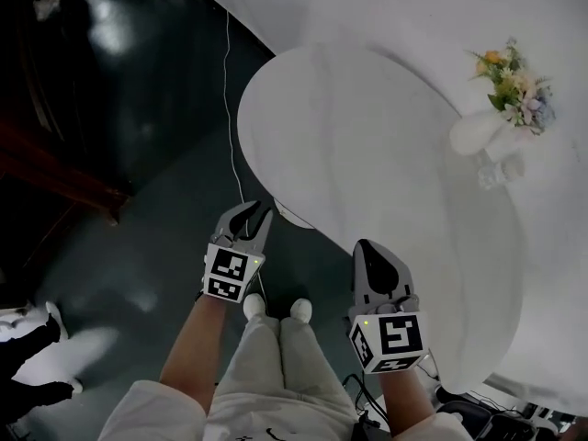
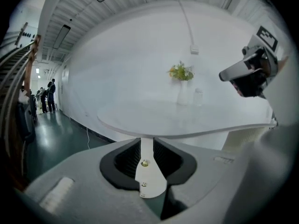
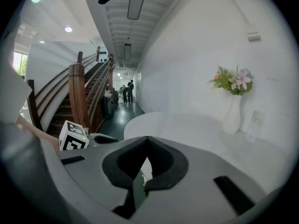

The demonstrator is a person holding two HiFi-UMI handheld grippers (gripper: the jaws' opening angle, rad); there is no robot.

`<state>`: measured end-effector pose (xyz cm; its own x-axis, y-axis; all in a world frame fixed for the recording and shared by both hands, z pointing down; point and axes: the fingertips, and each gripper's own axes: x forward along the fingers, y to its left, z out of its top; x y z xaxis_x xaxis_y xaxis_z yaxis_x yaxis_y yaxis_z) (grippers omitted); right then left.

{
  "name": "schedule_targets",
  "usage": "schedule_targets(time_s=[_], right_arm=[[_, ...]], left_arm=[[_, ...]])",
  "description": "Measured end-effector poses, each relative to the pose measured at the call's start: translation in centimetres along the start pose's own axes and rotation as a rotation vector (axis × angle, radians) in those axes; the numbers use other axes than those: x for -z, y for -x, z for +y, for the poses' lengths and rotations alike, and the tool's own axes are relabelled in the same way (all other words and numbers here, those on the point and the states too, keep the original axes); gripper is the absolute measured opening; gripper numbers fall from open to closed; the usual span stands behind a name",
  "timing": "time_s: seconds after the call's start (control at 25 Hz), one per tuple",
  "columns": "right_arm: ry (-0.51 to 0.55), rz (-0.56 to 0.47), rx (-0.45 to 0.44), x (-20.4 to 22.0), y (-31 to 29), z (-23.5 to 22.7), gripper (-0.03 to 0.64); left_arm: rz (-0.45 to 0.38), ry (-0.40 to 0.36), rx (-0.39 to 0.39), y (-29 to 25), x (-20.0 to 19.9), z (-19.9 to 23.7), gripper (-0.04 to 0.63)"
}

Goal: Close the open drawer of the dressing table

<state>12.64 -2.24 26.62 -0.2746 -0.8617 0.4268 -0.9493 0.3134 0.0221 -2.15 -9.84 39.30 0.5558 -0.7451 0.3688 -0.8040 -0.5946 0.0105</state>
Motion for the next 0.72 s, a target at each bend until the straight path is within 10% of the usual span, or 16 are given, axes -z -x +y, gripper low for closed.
schedule_targets(time_s=[0.72], right_arm=[[0.065, -0.104, -0.007, -7.2, 7.7, -1.9, -0.005]], left_arm=[[-0.146, -0.02, -0.064, 7.2, -12.0, -2.2, 0.091]])
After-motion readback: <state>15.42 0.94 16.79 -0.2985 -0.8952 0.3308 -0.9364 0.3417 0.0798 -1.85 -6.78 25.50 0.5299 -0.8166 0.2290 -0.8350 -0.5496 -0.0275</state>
